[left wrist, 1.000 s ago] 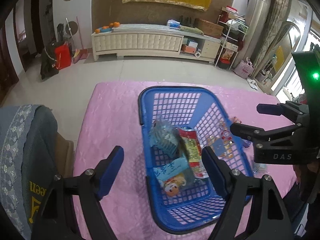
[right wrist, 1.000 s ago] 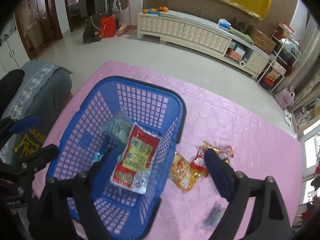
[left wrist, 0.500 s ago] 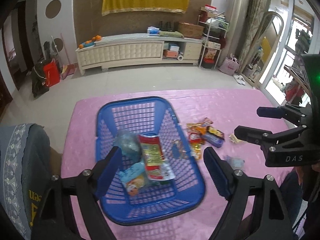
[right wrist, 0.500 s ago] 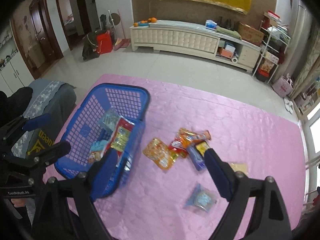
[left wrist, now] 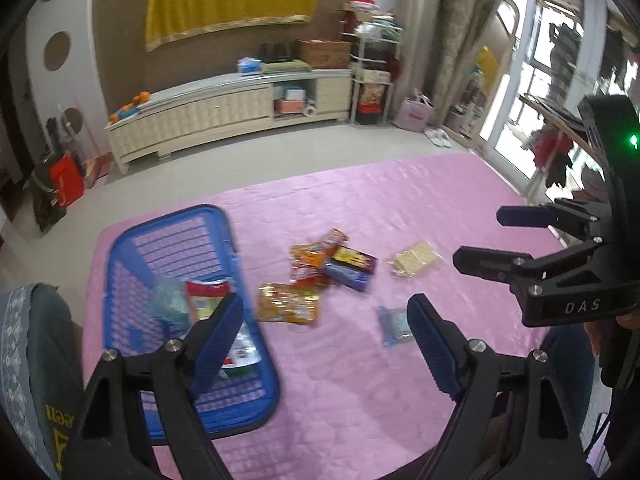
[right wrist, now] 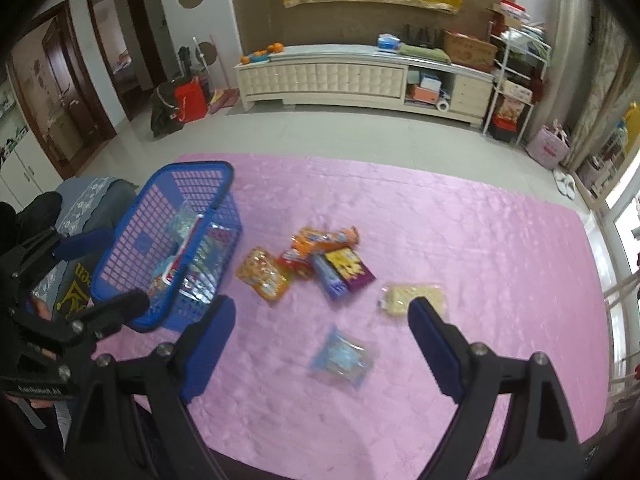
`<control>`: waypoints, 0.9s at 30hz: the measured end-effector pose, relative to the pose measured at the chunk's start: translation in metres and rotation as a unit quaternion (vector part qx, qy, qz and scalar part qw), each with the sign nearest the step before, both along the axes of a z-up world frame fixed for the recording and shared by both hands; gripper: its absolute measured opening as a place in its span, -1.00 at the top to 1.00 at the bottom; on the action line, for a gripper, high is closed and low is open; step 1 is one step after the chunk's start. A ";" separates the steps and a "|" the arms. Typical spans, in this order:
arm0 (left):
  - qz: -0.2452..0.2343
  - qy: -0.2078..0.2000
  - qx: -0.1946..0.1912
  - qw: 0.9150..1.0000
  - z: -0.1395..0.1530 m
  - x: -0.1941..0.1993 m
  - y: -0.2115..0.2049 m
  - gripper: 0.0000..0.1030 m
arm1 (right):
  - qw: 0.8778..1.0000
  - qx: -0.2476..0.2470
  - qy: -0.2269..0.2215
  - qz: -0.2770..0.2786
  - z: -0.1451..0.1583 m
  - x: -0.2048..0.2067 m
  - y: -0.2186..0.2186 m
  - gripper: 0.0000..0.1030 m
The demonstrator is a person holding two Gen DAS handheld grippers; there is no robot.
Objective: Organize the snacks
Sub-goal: 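Move both tools from the basket to the snack pile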
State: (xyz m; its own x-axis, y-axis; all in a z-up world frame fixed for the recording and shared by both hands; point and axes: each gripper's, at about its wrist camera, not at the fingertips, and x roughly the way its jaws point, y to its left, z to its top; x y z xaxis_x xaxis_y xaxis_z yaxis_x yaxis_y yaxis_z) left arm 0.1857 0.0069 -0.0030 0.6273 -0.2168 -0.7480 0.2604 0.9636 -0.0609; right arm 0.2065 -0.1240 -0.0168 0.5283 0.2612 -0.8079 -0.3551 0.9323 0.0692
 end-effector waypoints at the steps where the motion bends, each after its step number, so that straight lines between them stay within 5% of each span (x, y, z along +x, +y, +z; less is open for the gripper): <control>1: -0.007 0.003 0.001 1.000 -0.003 0.001 -0.011 -0.60 | 1.000 0.002 0.001 -0.006 -0.002 -0.001 -0.008 -0.76; 14: -0.017 0.035 0.015 0.999 -0.052 0.019 -0.082 -0.76 | 0.998 0.007 0.018 -0.063 -0.045 -0.011 -0.094 -0.76; 16: -0.019 0.046 0.013 0.999 -0.061 0.021 -0.090 -1.00 | 0.997 0.009 0.024 -0.069 -0.056 -0.012 -0.106 -0.76; 27: -0.031 0.096 0.042 0.994 -0.107 0.039 -0.138 -1.00 | 0.994 0.020 0.053 -0.097 -0.101 -0.007 -0.155 -0.76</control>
